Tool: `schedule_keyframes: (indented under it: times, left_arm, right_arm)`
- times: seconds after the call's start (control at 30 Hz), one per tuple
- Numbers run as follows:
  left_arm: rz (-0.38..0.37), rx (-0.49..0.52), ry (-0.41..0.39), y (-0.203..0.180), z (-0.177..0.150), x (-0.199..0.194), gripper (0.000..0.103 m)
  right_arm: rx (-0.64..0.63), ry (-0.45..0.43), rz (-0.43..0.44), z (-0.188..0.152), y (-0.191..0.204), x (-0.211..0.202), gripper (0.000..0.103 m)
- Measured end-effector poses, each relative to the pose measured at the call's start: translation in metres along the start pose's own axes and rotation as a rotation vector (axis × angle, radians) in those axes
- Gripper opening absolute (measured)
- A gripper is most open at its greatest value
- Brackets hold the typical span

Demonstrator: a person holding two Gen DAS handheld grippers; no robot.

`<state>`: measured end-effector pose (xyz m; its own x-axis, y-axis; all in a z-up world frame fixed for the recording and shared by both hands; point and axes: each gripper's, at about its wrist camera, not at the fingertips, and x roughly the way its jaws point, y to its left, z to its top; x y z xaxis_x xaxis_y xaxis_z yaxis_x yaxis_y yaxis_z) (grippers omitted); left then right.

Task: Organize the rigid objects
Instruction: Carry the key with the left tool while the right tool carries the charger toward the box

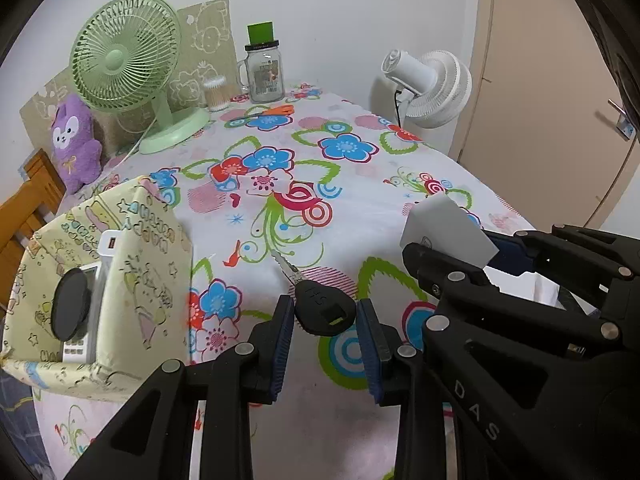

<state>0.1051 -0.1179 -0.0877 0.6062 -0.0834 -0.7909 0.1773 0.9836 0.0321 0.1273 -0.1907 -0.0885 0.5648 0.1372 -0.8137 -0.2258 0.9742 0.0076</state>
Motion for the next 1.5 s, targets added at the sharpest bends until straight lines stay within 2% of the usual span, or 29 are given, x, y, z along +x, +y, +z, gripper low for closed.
schedule_keyframes:
  times: [0.43, 0.87, 1.5]
  left_arm:
    - [0.011, 0.007, -0.016, 0.008, 0.004, -0.032, 0.032]
    - [0.019, 0.001, -0.044, 0.032, 0.019, -0.054, 0.032]
    - [0.047, -0.049, -0.037, 0.090, 0.023, -0.054, 0.032]
  right_arm:
    - [0.001, -0.021, 0.005, 0.005, 0.013, -0.030, 0.032]
    - [-0.007, -0.054, 0.010, 0.028, 0.034, -0.051, 0.032]
    - [-0.052, -0.048, 0.037, 0.056, 0.086, -0.041, 0.032]
